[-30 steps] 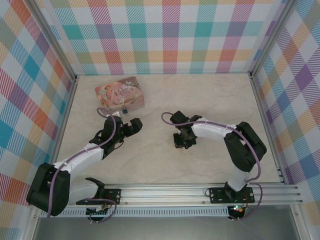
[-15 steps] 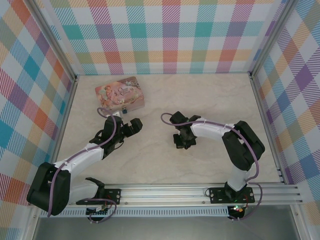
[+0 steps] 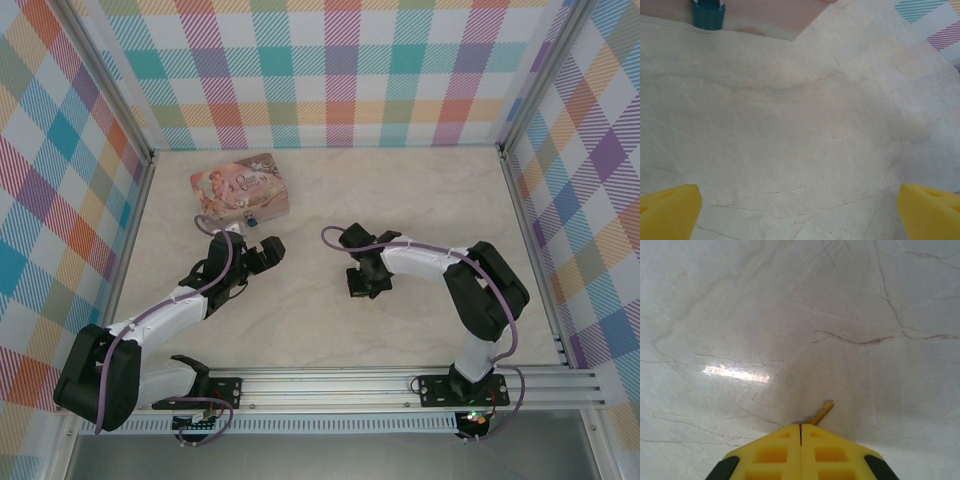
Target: Unlock the padlock with the key
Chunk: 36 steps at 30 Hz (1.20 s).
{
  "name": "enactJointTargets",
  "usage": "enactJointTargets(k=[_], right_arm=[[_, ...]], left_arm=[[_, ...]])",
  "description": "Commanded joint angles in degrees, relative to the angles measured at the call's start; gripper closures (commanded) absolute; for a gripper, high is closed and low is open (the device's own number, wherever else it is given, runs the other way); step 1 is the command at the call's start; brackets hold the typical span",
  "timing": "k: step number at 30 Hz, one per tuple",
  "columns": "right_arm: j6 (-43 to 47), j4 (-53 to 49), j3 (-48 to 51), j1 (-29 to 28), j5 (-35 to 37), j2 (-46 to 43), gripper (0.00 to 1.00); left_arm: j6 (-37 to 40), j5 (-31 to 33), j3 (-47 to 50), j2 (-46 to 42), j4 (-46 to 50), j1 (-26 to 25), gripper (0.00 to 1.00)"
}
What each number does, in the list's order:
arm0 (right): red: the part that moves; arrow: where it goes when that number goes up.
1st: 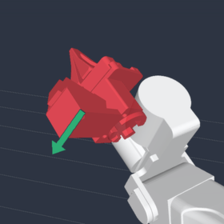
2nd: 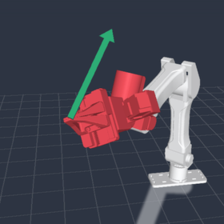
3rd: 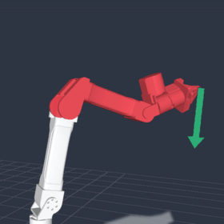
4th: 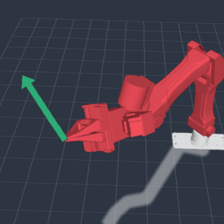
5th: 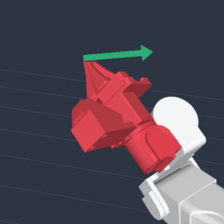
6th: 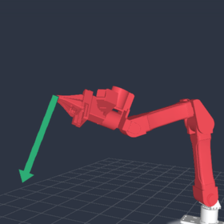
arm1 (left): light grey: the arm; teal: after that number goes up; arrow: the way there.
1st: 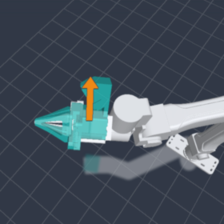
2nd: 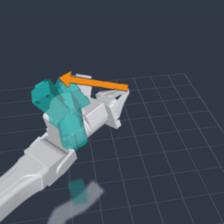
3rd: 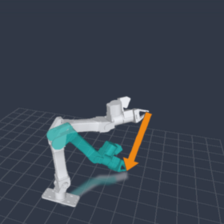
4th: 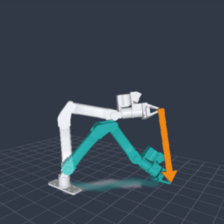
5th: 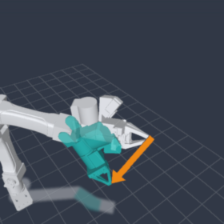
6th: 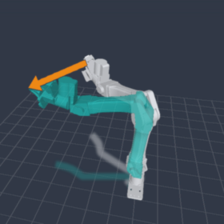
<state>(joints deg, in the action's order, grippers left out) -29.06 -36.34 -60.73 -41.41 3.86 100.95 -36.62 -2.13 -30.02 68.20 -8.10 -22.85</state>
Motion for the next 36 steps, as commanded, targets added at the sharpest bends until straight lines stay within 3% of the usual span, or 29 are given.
enactJointTargets(k=[1, 9, 20, 31, 36], right_arm=[[1.41, -1.27, 2.07, -0.35, 2.98, -0.9, 0.97], [4.68, 5.64, 5.46, 0.35, 3.76, -11.54, 1.0], [11.44, 20.98, 11.54, 0.71, 2.13, -28.97, 1.0], [15.87, 33.18, 9.56, 0.81, -1.54, -31.07, 1.0], [14.7, 37.97, 8.02, 0.71, -3.16, -27.78, 1.0]], left_arm=[[0.31, -1.32, -1.09, -0.17, -1.6, -0.43, 0.0], [-3.44, -5.91, -2.65, -0.07, -4.48, -0.44, 0.0], [-16.5, -14.19, -7.72, 1.25, -8.47, -1.03, 0.04], [-49.19, -19.92, -12.41, 9.32, -13.78, -3.36, 0.12], [-69.92, -13.36, -7.4, 11.72, -23.96, -7.19, 0.2]])
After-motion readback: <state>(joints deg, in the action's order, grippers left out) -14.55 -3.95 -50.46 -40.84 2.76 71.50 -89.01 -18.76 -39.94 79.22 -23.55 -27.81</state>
